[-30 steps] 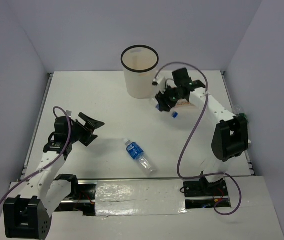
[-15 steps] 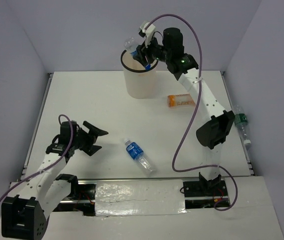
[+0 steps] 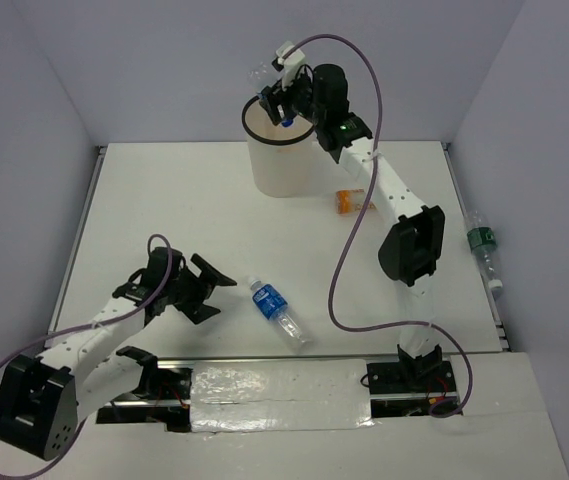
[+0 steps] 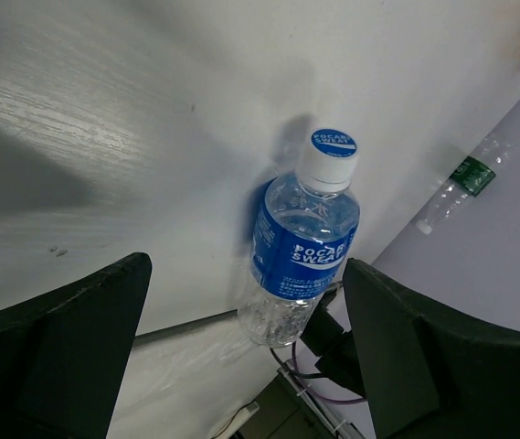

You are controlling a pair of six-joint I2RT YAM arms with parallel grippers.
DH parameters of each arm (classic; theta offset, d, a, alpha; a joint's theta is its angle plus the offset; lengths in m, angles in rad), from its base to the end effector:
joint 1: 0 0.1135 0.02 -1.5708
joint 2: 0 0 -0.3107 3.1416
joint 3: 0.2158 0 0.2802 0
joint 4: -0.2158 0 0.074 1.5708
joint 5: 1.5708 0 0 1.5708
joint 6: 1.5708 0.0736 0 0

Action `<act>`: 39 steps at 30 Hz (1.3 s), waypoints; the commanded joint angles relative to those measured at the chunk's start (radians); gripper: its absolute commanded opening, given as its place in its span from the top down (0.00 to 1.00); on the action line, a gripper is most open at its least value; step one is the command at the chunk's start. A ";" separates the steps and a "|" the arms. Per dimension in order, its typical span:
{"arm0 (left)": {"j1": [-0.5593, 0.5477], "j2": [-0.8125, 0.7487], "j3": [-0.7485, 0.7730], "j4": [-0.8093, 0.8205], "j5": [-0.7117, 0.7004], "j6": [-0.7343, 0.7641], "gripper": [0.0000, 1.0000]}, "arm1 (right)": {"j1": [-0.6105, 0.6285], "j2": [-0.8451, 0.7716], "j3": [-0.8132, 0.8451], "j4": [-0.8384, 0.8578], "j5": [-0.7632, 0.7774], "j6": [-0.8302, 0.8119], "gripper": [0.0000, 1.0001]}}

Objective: Put the plastic bottles in the bin

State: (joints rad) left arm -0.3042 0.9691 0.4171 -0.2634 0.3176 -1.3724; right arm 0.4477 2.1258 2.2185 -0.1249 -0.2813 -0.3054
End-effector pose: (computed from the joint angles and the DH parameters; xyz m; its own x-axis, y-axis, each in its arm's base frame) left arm 0.1909 -0.0840 0.1724 -0.6161 -0.7827 0.0878 -0.5846 0.3798 -0.7169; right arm 0.5278 0.2761 0.4580 0.1726 -0.2376 -0.9559 -0.6439 0.7072 -0.2920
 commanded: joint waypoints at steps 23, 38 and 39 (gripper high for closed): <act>-0.364 0.381 0.215 0.127 -0.086 -0.128 0.02 | -0.067 -0.559 -0.664 -0.423 -0.424 -0.150 0.00; -0.438 0.712 0.374 0.250 -0.058 -0.096 0.63 | -0.228 -0.975 -1.157 -0.467 -0.481 -0.130 0.01; -0.438 0.708 0.388 0.222 -0.067 -0.082 0.67 | -0.243 -1.001 -1.174 -0.475 -0.480 -0.135 0.00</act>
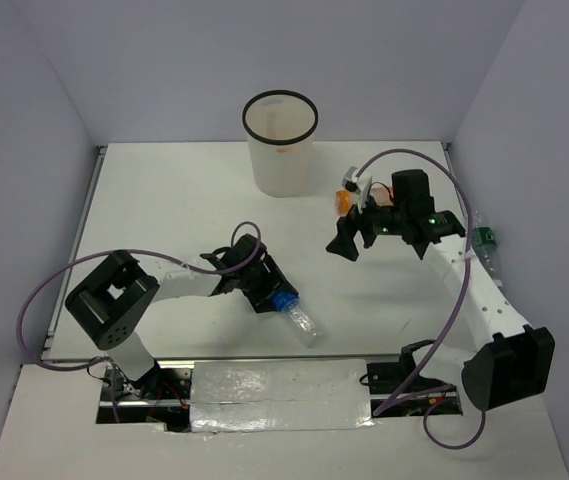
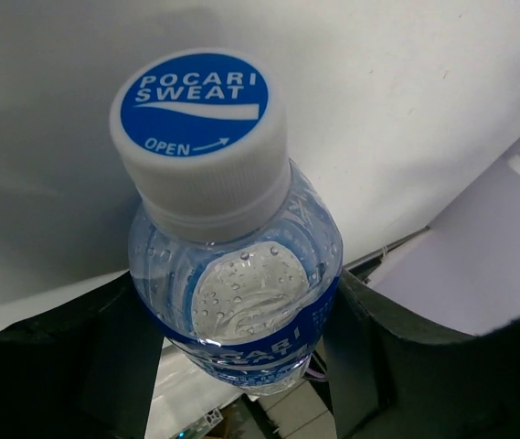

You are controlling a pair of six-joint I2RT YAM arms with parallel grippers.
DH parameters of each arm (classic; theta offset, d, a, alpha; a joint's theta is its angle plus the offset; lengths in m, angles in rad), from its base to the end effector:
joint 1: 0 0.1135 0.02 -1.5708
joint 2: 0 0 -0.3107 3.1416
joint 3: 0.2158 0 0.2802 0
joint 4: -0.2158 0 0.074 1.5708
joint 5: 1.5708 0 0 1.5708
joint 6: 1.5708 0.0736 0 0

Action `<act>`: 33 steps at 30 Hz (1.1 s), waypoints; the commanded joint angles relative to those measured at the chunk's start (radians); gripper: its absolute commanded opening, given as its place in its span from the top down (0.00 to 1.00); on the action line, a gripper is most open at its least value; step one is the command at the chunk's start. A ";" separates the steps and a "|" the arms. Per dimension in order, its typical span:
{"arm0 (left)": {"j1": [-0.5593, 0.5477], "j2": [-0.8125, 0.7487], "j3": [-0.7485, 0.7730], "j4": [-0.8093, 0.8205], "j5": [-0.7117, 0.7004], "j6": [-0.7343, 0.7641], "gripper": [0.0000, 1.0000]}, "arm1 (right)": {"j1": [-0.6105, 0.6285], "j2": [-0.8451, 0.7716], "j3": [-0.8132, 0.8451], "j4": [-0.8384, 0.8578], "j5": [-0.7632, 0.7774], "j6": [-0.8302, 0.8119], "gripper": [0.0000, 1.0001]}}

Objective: Put the plastic bottles in the bin

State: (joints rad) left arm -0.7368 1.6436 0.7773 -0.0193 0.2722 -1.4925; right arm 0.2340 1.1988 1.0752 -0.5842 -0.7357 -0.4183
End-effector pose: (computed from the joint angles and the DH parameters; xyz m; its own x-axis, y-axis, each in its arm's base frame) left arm 0.2513 -0.2547 0.1415 -0.8157 -0.5565 0.1580 -0.5112 0.5655 -0.6472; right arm 0.2646 0.1138 0.3452 -0.3066 -0.3827 -0.8715 -0.8672 0.4897 0.0901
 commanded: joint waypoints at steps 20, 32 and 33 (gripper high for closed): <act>0.330 0.076 1.020 -0.168 -0.098 0.669 0.99 | -0.297 -0.255 -0.124 -0.040 -0.073 -0.027 0.00; 0.465 0.384 1.289 0.289 -0.214 0.501 0.89 | -0.351 -0.294 -0.156 -0.055 -0.064 -0.025 0.00; 0.465 0.406 1.332 0.286 -0.225 0.532 0.88 | -0.355 -0.297 -0.159 -0.055 -0.059 -0.025 0.00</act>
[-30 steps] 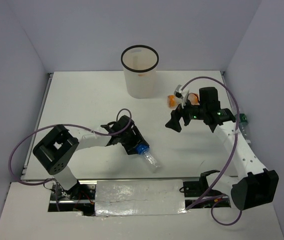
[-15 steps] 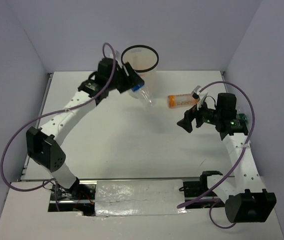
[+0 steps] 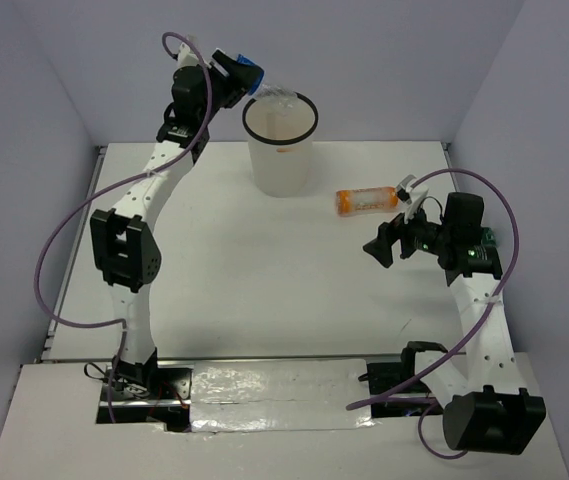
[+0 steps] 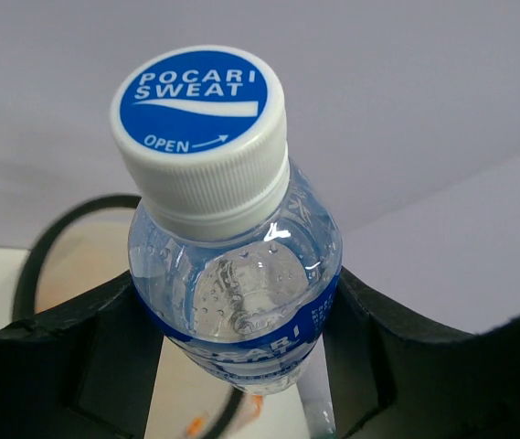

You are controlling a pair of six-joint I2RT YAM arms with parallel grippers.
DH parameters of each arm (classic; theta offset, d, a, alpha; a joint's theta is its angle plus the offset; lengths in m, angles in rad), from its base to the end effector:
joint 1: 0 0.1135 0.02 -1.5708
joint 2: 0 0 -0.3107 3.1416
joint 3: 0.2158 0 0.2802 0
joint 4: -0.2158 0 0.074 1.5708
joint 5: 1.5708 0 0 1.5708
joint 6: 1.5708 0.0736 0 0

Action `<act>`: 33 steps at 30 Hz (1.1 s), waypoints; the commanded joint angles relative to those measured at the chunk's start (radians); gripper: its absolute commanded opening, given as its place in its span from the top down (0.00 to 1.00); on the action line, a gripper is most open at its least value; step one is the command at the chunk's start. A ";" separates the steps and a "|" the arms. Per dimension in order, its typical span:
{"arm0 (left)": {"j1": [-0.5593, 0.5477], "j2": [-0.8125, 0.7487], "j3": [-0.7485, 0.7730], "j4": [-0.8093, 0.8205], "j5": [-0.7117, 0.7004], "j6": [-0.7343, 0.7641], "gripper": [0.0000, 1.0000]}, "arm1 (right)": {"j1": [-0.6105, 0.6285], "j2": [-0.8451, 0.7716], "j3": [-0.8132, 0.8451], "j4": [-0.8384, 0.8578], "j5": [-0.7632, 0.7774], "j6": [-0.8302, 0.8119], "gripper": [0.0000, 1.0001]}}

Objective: Put the plastic bottles in the bin

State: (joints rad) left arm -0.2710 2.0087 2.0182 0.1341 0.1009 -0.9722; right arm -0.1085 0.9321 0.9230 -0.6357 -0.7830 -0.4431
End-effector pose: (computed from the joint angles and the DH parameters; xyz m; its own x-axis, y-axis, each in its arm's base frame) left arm 0.5478 -0.1599 0.4785 -0.2217 -0.7915 -0.5696 0.3181 0.4935 -0.8095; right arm 0.2142 0.0289 0.3446 -0.3324 -0.2695 -0.9038 -0.6932 0.7197 0.0404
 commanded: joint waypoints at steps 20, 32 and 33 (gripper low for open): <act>-0.002 0.107 0.172 0.050 -0.084 0.136 0.01 | -0.042 0.076 0.040 0.079 0.534 0.115 0.00; 0.000 -0.031 0.122 -0.027 -0.078 0.239 0.01 | -0.134 0.237 0.074 0.142 0.746 -0.032 0.00; 0.000 -0.048 0.107 -0.037 -0.078 0.262 0.01 | -0.154 0.256 0.079 0.151 0.778 -0.043 0.00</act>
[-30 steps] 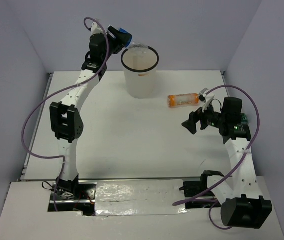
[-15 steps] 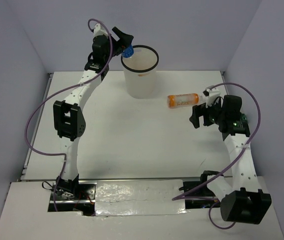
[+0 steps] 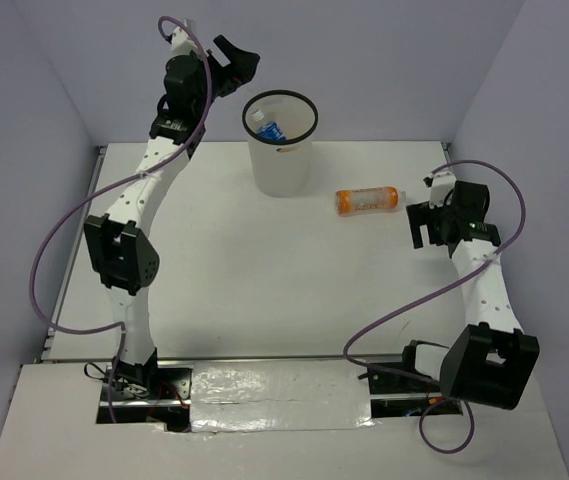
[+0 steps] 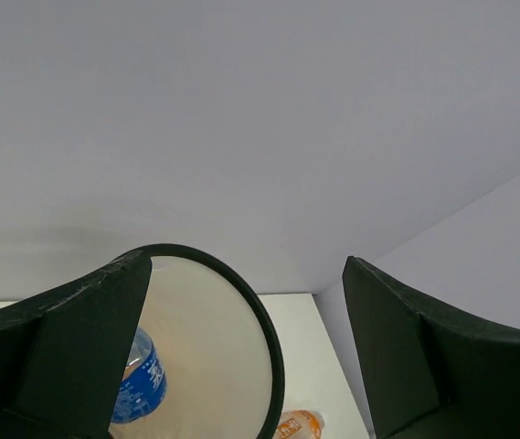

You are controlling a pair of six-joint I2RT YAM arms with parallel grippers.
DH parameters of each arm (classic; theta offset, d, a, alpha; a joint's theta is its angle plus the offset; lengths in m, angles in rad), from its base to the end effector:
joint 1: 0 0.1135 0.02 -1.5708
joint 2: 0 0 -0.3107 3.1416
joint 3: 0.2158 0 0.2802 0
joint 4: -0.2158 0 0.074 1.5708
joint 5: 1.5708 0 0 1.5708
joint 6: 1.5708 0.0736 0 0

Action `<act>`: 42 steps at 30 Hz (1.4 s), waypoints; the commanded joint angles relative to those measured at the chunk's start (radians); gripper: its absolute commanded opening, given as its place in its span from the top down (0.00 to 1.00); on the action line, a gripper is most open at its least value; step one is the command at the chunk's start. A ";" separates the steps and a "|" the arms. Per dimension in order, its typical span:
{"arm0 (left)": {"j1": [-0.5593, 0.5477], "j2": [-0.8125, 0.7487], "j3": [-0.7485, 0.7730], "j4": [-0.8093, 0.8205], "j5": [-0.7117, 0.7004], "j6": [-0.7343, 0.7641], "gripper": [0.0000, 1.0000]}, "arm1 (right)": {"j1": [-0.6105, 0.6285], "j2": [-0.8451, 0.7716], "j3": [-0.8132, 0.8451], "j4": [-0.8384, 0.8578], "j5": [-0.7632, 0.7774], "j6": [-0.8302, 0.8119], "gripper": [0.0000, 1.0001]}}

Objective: Put the plastic bottles in the bin

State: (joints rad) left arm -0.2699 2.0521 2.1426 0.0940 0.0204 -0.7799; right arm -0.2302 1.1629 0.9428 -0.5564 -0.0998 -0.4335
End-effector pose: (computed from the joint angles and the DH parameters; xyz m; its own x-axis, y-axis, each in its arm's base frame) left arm 0.5548 -0.1550 0.5005 -0.0753 -0.7086 -0.7015 0.3276 0.6469 -0.6886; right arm 0.2762 -0.0572 0.2943 -0.6855 -0.2686 -0.6767 -0.1433 0.9611 -0.2363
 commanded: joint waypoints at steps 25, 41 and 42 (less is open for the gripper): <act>0.080 -1.075 -1.204 -0.223 0.000 0.186 0.01 | -0.235 0.619 0.206 0.335 0.443 -0.134 0.04; 0.080 -1.242 -1.415 -0.229 0.015 0.085 0.01 | -0.233 0.612 0.172 0.279 0.313 -0.105 0.67; 0.080 -1.241 -1.418 -0.226 0.021 0.085 0.01 | -0.233 0.572 0.169 0.270 0.298 -0.102 0.73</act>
State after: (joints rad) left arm -0.1967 0.8249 0.7284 -0.1642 0.0277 -0.6857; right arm -0.4709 1.8286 1.1328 -0.2535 0.2855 -0.5697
